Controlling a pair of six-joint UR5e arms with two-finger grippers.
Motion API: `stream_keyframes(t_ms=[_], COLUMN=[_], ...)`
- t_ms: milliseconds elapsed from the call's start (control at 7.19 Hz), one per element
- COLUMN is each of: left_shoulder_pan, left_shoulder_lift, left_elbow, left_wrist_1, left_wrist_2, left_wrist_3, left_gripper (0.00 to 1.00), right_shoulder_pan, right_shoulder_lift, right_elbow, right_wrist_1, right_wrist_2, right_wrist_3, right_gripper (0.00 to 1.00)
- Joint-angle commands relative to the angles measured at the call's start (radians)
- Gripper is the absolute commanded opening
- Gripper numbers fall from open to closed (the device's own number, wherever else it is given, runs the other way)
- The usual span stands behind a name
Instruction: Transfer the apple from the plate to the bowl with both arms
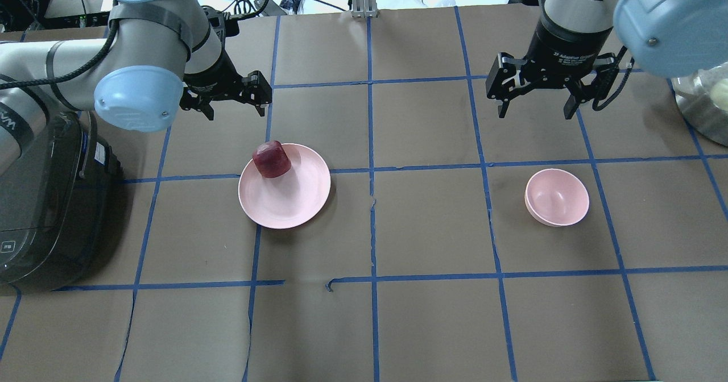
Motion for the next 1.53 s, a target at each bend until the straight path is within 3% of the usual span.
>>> stream_keyframes(t_ms=[0, 278, 557, 696, 1113, 1252, 1391], left_shoulder_pan=[-0.007, -0.024, -0.029, -0.030, -0.030, -0.030, -0.030], left_shoulder_lift=[-0.059, -0.112, -0.156, -0.167, -0.210, -0.216, -0.218], left_elbow=[-0.012, -0.026, -0.040, -0.067, -0.106, -0.123, -0.126], left_wrist_1=[0.036, 0.105, 0.143, 0.179, 0.202, 0.203, 0.202], left_wrist_2=[-0.002, -0.004, 0.001, 0.007, -0.002, -0.001, -0.001], left_wrist_3=[-0.091, -0.184, -0.250, -0.252, -0.258, -0.258, -0.264], left_gripper=[1.00, 1.00, 1.00, 1.00, 1.00, 1.00, 1.00], right_shoulder_pan=[-0.091, -0.246, -0.302, -0.319, -0.338, -0.338, -0.351], right_shoulder_lift=[0.046, 0.094, 0.147, 0.179, 0.250, 0.270, 0.278], right_elbow=[0.002, 0.105, 0.259, 0.293, 0.306, 0.307, 0.313], right_wrist_1=[-0.005, -0.031, -0.250, -0.309, -0.334, -0.334, -0.332], right_wrist_2=[0.004, 0.008, 0.002, -0.004, -0.007, -0.006, -0.001], right_wrist_3=[-0.217, -0.463, -0.562, -0.568, -0.572, -0.570, -0.561], right_gripper=[1.00, 1.00, 1.00, 1.00, 0.99, 0.86, 0.58])
